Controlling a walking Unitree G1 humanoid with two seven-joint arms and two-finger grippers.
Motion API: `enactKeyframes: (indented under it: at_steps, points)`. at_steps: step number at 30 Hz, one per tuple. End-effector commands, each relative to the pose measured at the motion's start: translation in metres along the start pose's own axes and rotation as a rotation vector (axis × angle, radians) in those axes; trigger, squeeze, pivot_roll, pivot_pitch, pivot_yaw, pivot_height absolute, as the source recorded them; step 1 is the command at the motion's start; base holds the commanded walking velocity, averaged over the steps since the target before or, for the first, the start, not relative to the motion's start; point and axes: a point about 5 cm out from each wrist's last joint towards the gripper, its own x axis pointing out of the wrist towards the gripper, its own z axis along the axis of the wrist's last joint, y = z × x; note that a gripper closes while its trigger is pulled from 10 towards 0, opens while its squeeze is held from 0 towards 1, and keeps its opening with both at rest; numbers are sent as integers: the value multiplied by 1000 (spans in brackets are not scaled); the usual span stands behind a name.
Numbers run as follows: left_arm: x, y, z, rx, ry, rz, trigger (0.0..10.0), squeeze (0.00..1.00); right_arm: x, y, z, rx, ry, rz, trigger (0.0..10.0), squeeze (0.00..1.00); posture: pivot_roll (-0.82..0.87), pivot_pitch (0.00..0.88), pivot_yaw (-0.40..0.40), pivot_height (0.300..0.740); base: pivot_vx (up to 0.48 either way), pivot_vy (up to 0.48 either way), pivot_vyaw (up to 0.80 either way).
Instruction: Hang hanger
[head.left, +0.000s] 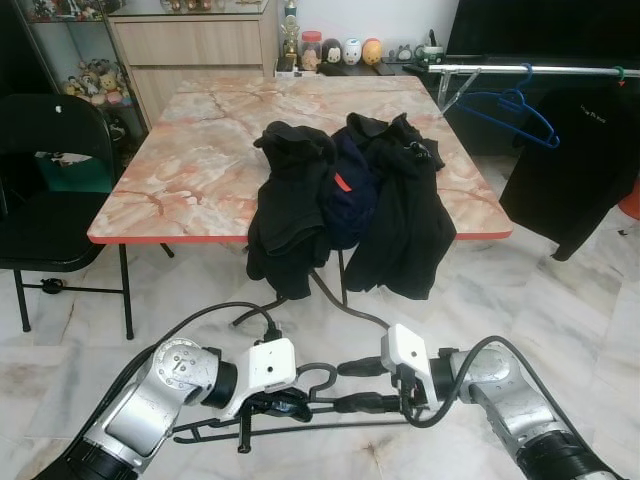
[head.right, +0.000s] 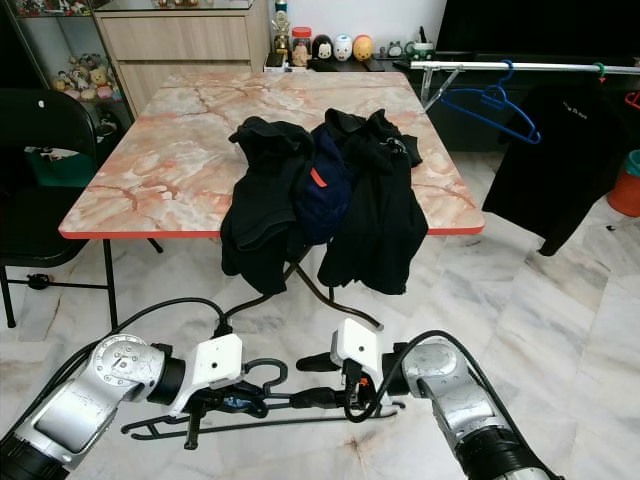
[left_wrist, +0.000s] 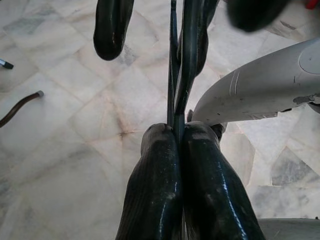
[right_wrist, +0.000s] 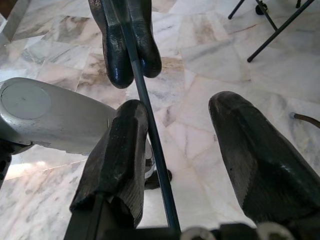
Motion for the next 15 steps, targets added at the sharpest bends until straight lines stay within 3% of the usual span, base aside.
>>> enactKeyframes:
  at_steps: [1,15]
  points:
    - [3,-3,15,49,-51,-35,10000,0,5,0,6,-16,-2,24,10000,0,82,0,-24,719,0,0,0]
    - [6,-2,25,53,-77,-34,10000,0,10,5,1,16,9,86,10000,0,82,0,-27,719,0,0,0]
